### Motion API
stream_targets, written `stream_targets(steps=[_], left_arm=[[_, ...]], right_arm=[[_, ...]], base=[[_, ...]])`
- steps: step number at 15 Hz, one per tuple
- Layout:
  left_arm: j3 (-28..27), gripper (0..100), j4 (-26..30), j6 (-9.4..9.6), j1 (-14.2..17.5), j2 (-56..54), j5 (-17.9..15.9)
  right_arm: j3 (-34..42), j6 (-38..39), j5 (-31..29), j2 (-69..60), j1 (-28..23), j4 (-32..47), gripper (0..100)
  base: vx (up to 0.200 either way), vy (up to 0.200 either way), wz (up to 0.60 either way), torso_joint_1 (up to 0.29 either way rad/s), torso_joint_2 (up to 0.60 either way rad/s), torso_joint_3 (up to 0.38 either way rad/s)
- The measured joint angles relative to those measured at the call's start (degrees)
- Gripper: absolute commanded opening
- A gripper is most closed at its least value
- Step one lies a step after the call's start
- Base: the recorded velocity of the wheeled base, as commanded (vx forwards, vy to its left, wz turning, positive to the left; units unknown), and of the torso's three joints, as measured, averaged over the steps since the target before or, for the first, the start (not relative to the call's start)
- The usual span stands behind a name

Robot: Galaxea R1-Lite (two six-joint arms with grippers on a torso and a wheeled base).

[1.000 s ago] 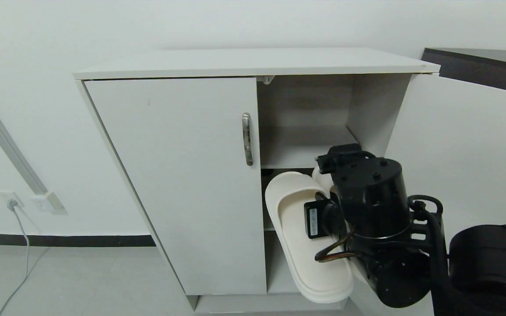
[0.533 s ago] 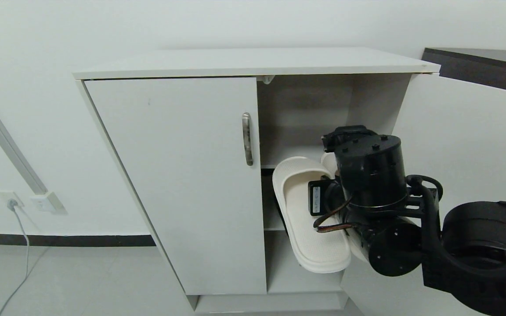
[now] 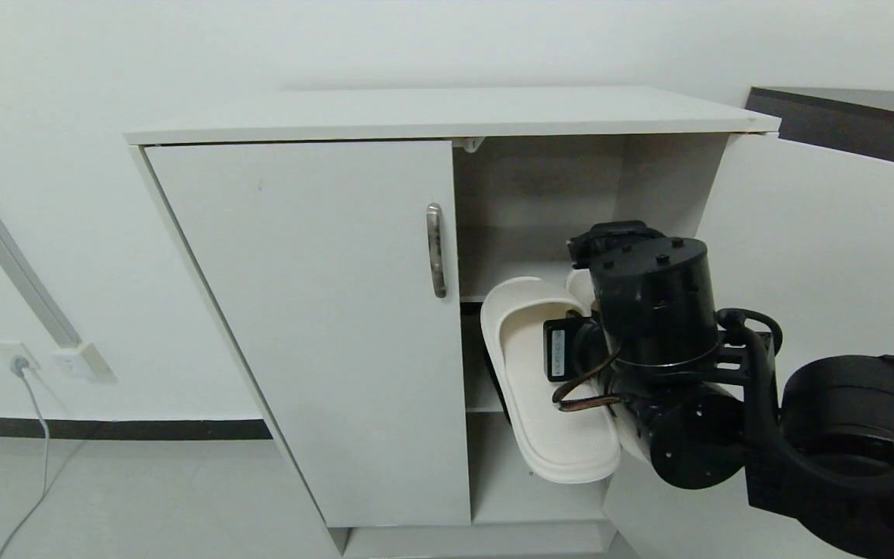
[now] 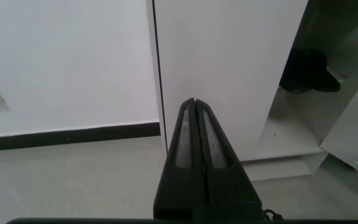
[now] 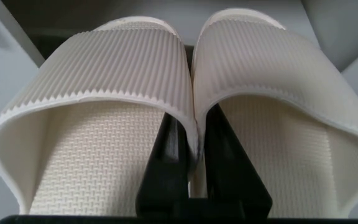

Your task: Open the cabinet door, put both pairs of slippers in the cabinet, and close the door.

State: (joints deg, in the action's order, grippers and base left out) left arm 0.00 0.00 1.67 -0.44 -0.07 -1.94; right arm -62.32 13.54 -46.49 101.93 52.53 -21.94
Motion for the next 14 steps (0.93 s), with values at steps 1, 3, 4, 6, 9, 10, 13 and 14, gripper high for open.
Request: stream_targets(steps=[1, 3, 4, 6, 9, 10, 13, 14], left_arm=[[0.0, 0, 0.0, 0.0, 0.0, 0.0, 0.0], [0.0, 0, 0.0, 0.0, 0.0, 0.0, 0.0], [0.0, 0, 0.02, -0.01, 0.04, 0.0, 0.02], [0.0, 0, 0.0, -0.01, -0.05, 0.0, 0.02], [0.0, 0, 0.0, -0.01, 0.04, 0.0, 0.0], [0.0, 0, 0.0, -0.01, 0.02, 0.0, 0.0], [0.0, 0, 0.0, 0.0, 0.0, 0.0, 0.0], [0.0, 0, 0.0, -0.01, 0.0, 0.0, 0.02]], right_arm=[[-0.05, -0.05, 0.02, 0.0, -0.07, 0.0, 0], [-0.17, -0.09, -0.01, 0.06, -0.18, -0.02, 0], [-0.41, -0.16, -0.01, 0.09, -0.13, 0.0, 0], [-1.21, -0.93, 0.13, 0.33, -0.38, -0.02, 0], [-3.47, -1.43, 0.38, 2.05, -1.54, 0.02, 0], [-4.9, -1.43, 0.49, 3.17, -2.12, -0.13, 0], [-9.86, -1.48, 1.1, 6.84, -4.68, 0.49, 0], [-11.85, -1.5, 1.96, 7.94, -5.45, 1.63, 0]], base=[[0.2, 0.0, 0.0, 0.002, 0.01, -0.002], [0.2, 0.0, 0.0, 0.01, 0.0, 0.0], [0.2, 0.0, 0.0, 0.002, 0.01, -0.002], [0.0, 0.0, 0.0, 0.0, 0.0, 0.0], [0.0, 0.0, 0.0, 0.0, 0.0, 0.0], [0.0, 0.0, 0.0, 0.0, 0.0, 0.0], [0.0, 0.0, 0.0, 0.0, 0.0, 0.0], [0.0, 0.0, 0.0, 0.0, 0.0, 0.0]])
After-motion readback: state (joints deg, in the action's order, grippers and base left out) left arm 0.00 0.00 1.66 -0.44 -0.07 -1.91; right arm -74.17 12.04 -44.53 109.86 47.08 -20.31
